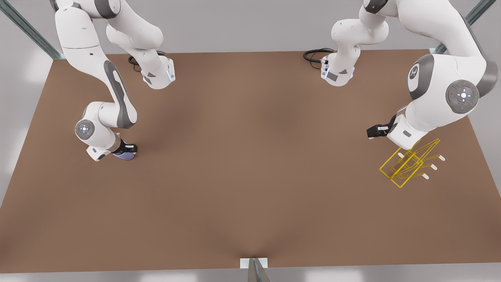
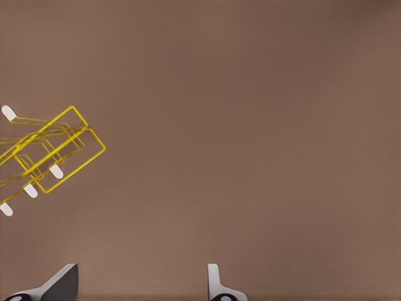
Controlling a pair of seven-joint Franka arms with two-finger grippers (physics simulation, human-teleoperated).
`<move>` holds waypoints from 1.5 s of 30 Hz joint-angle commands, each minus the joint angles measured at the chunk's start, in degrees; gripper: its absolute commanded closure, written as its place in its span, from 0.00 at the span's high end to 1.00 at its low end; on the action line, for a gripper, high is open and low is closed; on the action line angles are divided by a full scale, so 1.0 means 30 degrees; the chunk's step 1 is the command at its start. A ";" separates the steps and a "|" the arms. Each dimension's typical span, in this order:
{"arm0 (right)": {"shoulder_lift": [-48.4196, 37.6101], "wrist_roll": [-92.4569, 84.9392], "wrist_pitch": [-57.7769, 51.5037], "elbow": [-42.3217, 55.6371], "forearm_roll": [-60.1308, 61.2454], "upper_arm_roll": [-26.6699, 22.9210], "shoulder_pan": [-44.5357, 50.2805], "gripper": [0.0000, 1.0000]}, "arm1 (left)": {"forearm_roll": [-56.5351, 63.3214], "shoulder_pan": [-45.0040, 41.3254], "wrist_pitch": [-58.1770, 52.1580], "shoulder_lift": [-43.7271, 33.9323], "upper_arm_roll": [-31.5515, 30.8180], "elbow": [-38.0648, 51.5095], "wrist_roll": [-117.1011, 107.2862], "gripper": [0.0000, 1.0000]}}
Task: Place the cup on the cup holder
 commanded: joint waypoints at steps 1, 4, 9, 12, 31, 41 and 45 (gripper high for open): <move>0.0158 -0.0773 -0.0048 0.0002 -0.0578 -0.0010 0.0010 0.44 | 0.0030 0.0004 -0.0028 -0.0018 -0.0006 0.0009 -0.0210 1.00; 0.0187 -0.0744 -0.0136 0.0090 -0.0578 -0.0010 -0.0019 0.21 | 0.0030 0.0004 0.0001 -0.0018 -0.0035 0.0009 -0.0210 1.00; -0.0134 -0.0627 -0.0457 0.0207 -0.0578 0.0048 -0.0166 0.21 | 0.0060 0.0004 0.0001 -0.0047 -0.0123 0.0009 -0.0210 1.00; -0.0865 -0.0451 -0.2037 0.0791 -0.0491 0.0282 -0.0195 0.21 | 0.0060 0.0004 0.0001 -0.0047 -0.0123 0.0009 -0.0210 1.00; 1.5068 2.1783 -0.2919 2.6161 1.6033 0.5263 1.0204 0.21 | 0.0060 0.0004 0.0001 -0.0018 -0.0182 -0.0021 -0.0210 1.00; 2.1690 2.3427 0.3350 3.2492 1.4275 0.9536 1.3779 0.21 | 0.0060 0.0004 0.0001 -0.0018 -0.0328 -0.0021 -0.0210 1.00; 2.2335 2.2547 0.3878 3.2463 1.3807 1.0448 1.3779 0.21 | 0.0089 0.0004 0.0001 -0.0018 -0.0328 -0.0021 -0.0210 1.00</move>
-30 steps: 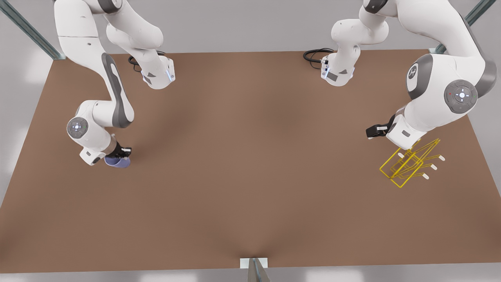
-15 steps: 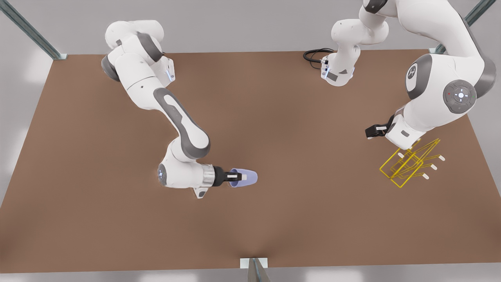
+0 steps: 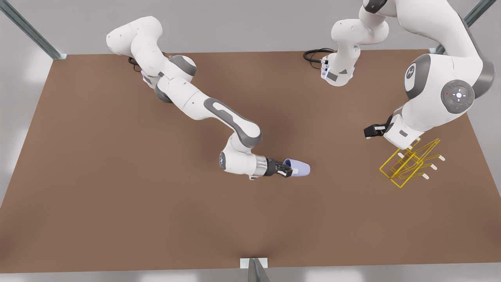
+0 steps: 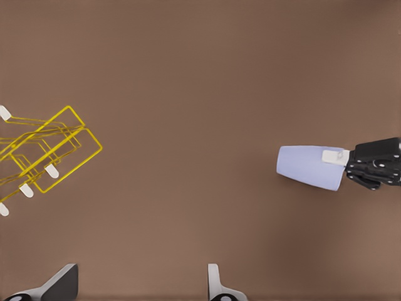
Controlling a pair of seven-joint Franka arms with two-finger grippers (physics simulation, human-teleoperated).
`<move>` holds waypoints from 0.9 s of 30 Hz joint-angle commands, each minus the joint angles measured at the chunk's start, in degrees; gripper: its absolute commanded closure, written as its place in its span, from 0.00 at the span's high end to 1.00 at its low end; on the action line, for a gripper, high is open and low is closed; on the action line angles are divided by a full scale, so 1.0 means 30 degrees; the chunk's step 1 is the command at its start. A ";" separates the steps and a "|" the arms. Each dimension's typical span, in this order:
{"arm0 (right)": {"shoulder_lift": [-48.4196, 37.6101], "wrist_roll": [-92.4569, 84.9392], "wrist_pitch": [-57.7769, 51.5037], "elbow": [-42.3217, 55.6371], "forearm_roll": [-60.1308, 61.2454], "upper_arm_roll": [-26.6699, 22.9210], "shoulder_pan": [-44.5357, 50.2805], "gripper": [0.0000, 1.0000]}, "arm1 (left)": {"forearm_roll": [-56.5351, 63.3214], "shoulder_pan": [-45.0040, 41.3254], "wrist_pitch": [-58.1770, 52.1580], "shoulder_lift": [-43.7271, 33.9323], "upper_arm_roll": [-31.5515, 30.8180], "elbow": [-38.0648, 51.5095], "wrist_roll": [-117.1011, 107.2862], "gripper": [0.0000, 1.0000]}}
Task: Place the cup on the cup holder
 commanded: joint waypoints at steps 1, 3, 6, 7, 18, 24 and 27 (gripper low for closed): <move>0.0133 0.7274 0.1487 -0.0022 -0.0481 0.0136 -0.0001 0.21 | 0.0002 0.0012 -0.0007 -0.0022 -0.0007 0.0009 -0.0016 1.00; 0.0280 0.7362 0.1487 -0.0081 -0.0481 0.0166 -0.0001 0.21 | -0.0027 -0.0017 -0.0037 -0.0051 -0.0065 0.0067 0.0189 1.00; 0.0543 0.7216 0.1487 -0.0081 -0.0510 0.0137 0.0028 0.21 | -0.0202 0.0011 -0.0065 -0.0256 -0.0652 0.0887 0.0045 1.00; 0.0543 0.7011 0.1487 -0.0081 -0.0539 0.0136 0.0028 0.21 | -0.0231 0.0012 -0.1470 -0.0285 -0.0534 0.0331 -0.0016 1.00; 0.1335 0.6337 0.1458 -0.0784 -0.0569 0.0136 0.0351 0.21 | -0.0467 -0.1160 0.3157 -0.2190 0.0462 -0.2921 -0.0748 1.00; 0.1013 0.6952 0.1311 -0.1223 -0.2473 0.0166 0.0116 1.00 | -0.0438 -0.1189 0.2981 -0.2248 0.0462 -0.3009 -0.0807 1.00; 0.0602 0.6483 -0.1822 -0.2278 -0.4612 0.0839 -0.0762 1.00 | -0.0466 -0.1277 0.2717 -0.2161 0.0344 -0.3068 -0.0865 1.00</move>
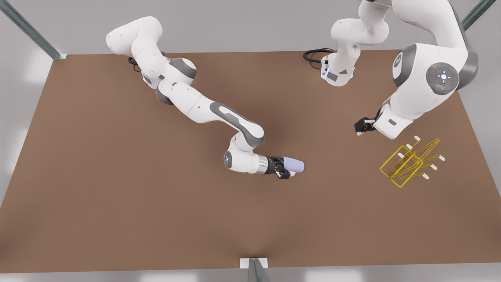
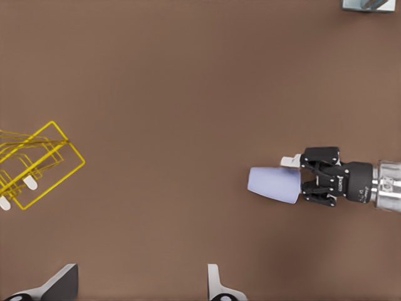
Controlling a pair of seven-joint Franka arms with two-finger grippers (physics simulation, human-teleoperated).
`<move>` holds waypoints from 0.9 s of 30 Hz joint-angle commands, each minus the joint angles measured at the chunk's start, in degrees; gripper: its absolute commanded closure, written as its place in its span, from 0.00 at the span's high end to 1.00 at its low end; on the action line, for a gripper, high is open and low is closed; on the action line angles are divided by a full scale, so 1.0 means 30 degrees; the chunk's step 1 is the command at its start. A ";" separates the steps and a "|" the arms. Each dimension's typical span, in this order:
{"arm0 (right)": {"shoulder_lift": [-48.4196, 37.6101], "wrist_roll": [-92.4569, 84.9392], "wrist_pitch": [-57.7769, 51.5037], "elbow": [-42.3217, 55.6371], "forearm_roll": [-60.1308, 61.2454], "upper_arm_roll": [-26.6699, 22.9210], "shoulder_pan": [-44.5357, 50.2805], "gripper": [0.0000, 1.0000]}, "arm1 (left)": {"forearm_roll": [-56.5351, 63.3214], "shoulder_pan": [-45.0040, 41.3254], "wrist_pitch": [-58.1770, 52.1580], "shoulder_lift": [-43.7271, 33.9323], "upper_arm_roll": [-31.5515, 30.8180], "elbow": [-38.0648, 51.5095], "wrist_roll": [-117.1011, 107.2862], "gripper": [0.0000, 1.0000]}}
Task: Place the cup on the cup holder
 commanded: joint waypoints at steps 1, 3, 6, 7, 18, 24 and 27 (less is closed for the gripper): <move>-0.0144 0.1331 -0.2633 -0.0366 -0.1461 0.0242 -0.0267 1.00 | 0.0010 -0.0082 -0.0033 0.0036 -0.0043 -0.0018 -0.0410 1.00; -0.0144 0.1156 -0.3421 -0.1011 -0.1607 0.0505 -0.0501 1.00 | 0.0010 -0.0082 -0.0033 0.0065 -0.0043 -0.0047 -0.0381 1.00; -0.0261 0.0364 -0.6793 -0.1011 -0.2574 0.0477 -0.0823 1.00 | 0.0010 -0.0199 -0.0033 0.0183 -0.0043 -0.0047 -0.0410 1.00; -0.0320 0.0628 -0.6530 -0.0894 -0.2486 0.0505 -0.0911 1.00 | 0.0010 -0.0199 -0.0033 0.0183 -0.0043 -0.0047 -0.0410 1.00; -1.6220 -0.8558 -1.3849 -1.0793 -0.5344 -0.8016 -0.8202 1.00 | 0.0479 -0.7813 0.0260 0.6682 0.0016 0.4257 -1.3439 1.00; -2.1651 -2.0377 -1.7868 -1.4372 -1.0426 -1.2795 -1.0022 0.98 | 0.0011 -0.8959 0.7583 1.0172 -0.0014 0.4230 -2.6102 1.00; -2.0037 -2.0524 -1.9479 -1.2291 -1.0162 -1.0892 -1.1750 1.00 | -0.1834 -0.8812 0.9752 1.0231 0.0045 0.2649 -2.6777 1.00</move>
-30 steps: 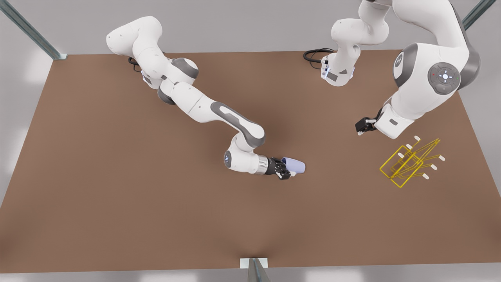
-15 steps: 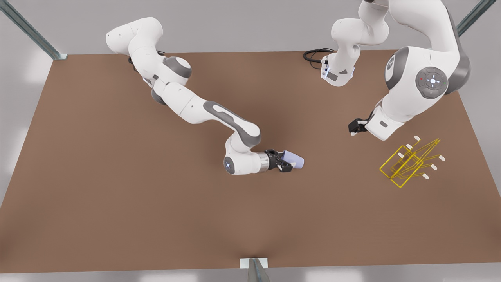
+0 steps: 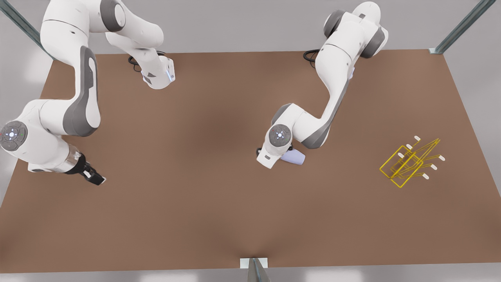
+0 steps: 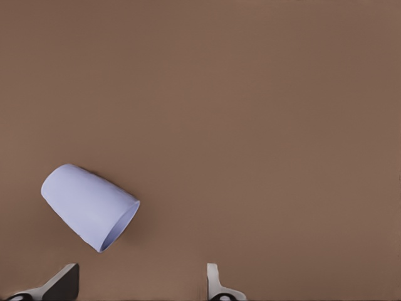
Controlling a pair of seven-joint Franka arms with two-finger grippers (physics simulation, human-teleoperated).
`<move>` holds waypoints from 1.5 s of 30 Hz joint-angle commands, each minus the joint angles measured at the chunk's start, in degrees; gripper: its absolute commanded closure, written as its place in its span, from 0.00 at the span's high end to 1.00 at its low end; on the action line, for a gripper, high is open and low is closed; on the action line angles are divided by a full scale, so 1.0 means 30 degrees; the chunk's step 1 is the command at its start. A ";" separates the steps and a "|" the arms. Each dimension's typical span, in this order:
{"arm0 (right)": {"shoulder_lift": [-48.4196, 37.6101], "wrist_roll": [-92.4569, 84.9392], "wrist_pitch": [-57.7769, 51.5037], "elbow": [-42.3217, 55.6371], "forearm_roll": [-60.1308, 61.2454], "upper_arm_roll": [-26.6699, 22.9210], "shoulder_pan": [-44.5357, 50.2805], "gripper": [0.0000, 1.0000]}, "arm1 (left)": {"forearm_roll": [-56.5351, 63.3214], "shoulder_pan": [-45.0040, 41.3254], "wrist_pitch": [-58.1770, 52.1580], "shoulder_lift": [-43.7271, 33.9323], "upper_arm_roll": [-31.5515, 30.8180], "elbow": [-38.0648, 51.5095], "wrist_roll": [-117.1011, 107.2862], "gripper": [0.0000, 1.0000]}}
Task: Place the cup on the cup holder
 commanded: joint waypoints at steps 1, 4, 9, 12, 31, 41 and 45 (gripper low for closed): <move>0.0219 -1.4090 -0.2576 0.0378 -0.0438 0.0804 -0.0559 1.00 | -0.1286 0.0008 0.4163 -0.0024 0.0024 -0.0481 -1.5748 1.00; -0.0132 -1.8544 -0.0844 0.0320 -0.0409 0.1300 -0.0382 1.00 | -0.1872 -0.0051 0.5274 -0.0141 0.0024 -0.1622 -1.8710 1.00; -0.0133 -1.8726 -0.0608 0.0379 -0.0467 0.1595 -0.0090 1.00 | -0.1931 0.1473 0.7298 -0.1958 0.0961 -0.5023 -1.9676 1.00; -0.0132 -1.8696 -0.0637 0.0350 -0.0409 0.1595 -0.0119 1.00 | -0.1872 0.1971 0.7357 -0.1987 0.0961 -0.5550 -2.1377 1.00; 0.0043 -1.5737 -0.1311 0.0262 -0.0379 0.1478 -0.0383 1.00 | -0.2341 0.2440 1.0316 -0.2983 0.0874 -1.1204 -1.4668 1.00; 0.0043 -1.5708 -0.1370 0.0261 -0.0379 0.1449 -0.0383 1.00 | -0.2165 0.2440 0.9818 -0.3159 0.0815 -1.2376 -1.2353 1.00; 0.0072 -1.5708 -0.1370 0.0232 -0.0350 0.1449 -0.0383 1.00 | -0.2195 0.2440 1.0140 -0.2866 0.0815 -1.2376 -1.2120 1.00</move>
